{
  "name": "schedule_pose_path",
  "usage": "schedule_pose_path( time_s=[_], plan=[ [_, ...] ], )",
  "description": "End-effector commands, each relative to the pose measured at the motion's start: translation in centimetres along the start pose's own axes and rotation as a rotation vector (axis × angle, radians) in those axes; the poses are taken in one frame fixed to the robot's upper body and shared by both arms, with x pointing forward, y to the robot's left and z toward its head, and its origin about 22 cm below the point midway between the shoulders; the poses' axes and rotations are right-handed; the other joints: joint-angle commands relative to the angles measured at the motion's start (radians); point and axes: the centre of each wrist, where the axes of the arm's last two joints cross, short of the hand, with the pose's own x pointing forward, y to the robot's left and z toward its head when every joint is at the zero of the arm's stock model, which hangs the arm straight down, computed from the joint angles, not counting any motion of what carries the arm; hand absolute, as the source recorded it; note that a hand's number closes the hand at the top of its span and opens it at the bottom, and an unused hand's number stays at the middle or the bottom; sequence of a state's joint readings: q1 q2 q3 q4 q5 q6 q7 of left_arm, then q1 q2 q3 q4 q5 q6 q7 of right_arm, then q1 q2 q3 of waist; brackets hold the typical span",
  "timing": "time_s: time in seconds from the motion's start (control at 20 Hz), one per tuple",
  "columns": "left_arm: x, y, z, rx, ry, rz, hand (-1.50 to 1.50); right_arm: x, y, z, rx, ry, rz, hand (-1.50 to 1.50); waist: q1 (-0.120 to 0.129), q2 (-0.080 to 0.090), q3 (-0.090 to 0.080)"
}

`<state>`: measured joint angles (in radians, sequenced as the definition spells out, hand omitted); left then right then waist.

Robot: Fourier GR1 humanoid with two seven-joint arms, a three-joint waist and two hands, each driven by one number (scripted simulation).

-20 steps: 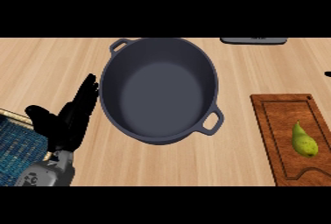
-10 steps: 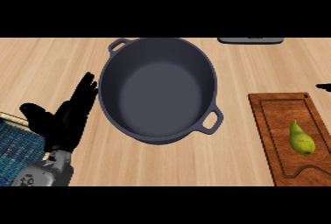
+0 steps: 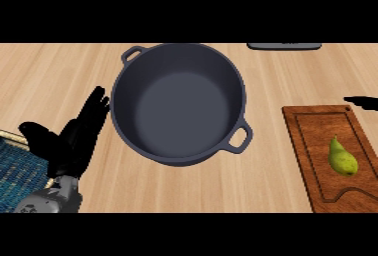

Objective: Pick the pear from the cutting board and place it in the pot

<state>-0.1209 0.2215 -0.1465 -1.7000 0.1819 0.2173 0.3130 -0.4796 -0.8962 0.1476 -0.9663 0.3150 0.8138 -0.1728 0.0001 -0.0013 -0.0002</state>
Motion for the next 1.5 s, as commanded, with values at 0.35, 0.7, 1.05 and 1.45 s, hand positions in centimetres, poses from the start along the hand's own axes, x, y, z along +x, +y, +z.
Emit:
schedule_pose_path(
  time_s=[0.35, 0.7, 1.05, 1.45],
  plan=[
    [-0.2, 0.1, 0.2, 0.002, -0.003, 0.0, 0.0, 1.4, 0.2, -1.9, 0.022, 0.141, 0.05, -1.5, 0.007, 0.002, 0.0],
    [-0.3, -1.3, -2.3, 0.004, 0.008, -0.008, 0.0, 2.0, 4.0, -5.7, 0.067, 0.12, 0.098, -1.5, 0.003, 0.003, 0.0],
    [-0.4, 0.2, -0.1, -0.008, -0.011, -0.023, 0.0, 1.3, 6.3, -7.0, 0.115, 0.22, 0.16, -1.5, 0.004, 0.001, 0.0],
    [0.4, -0.6, -0.3, -0.015, -0.017, 0.003, 0.0, -3.0, 4.9, -5.0, 0.158, 0.232, 0.183, -1.5, 0.008, 0.003, 0.001]
  ],
)
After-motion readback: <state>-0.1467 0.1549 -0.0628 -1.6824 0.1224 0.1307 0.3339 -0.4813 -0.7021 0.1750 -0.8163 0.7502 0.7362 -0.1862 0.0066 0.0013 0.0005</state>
